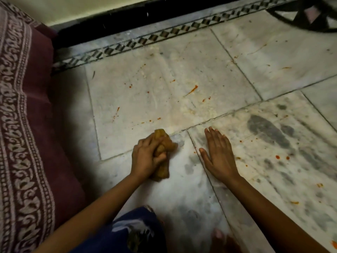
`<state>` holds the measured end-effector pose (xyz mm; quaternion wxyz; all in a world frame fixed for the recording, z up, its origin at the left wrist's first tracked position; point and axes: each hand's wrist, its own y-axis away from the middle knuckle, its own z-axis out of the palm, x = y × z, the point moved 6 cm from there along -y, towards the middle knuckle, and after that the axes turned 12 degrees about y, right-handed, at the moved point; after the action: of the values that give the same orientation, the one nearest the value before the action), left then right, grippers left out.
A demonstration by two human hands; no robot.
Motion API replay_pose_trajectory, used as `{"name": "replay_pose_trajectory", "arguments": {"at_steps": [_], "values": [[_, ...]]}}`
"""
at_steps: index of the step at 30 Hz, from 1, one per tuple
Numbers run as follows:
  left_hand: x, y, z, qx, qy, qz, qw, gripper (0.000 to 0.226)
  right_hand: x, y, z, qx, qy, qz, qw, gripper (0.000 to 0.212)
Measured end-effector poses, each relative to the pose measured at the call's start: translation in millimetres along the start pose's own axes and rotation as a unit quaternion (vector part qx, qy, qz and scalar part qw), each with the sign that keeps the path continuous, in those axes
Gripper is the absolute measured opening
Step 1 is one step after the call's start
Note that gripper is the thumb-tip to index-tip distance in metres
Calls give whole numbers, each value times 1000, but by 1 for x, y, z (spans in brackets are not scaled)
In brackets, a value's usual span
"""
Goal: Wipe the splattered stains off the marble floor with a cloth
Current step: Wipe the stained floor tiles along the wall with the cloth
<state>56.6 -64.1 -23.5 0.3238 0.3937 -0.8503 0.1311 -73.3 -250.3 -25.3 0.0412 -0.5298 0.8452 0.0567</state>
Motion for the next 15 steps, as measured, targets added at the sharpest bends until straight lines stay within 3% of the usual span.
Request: {"name": "replay_pose_trajectory", "arguments": {"at_steps": [3,7,11,15], "values": [[-11,-23,-30,64,20,-63,996,72,0,-21,-4,3,3,-9,1000,64],[-37,-44,-50,89,-10,-87,992,73,-15,-55,-2,10,9,-31,999,73],[-50,-83,-49,60,-68,-92,992,77,-36,-84,11,0,39,-84,996,80],[-37,-115,-19,-27,-131,-60,989,79,-42,-105,28,-28,35,-53,998,90]]}}
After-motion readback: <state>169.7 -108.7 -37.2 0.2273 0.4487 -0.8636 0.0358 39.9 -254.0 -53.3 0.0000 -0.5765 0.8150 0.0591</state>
